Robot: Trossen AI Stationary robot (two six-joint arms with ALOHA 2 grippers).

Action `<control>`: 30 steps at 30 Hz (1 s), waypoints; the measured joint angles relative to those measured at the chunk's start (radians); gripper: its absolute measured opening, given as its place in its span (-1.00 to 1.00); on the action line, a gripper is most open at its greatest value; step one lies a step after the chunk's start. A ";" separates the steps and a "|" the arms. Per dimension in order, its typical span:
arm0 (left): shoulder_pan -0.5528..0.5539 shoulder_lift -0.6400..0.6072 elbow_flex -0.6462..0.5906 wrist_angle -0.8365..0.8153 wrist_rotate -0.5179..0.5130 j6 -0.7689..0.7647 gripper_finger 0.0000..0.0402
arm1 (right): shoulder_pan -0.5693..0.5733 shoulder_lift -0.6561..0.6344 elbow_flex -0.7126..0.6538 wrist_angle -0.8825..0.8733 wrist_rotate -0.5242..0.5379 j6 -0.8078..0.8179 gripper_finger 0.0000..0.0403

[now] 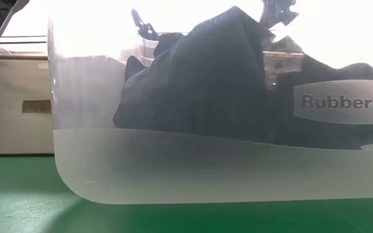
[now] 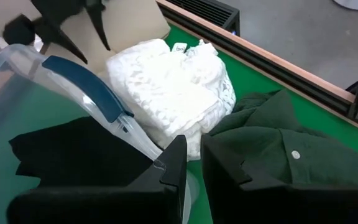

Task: Sort clothes
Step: Put the white dress into the white laundry organizer

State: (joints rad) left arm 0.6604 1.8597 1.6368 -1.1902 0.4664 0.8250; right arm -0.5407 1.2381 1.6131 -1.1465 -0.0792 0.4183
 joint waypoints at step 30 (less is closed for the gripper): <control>-0.029 0.004 -0.108 0.229 -0.071 -0.198 -0.99 | 0.000 0.000 0.000 0.007 0.001 0.018 -0.81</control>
State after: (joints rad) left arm 0.6310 1.8639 1.5289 -0.9612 0.3958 0.6274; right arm -0.5407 1.2385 1.6131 -1.1391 -0.0780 0.4364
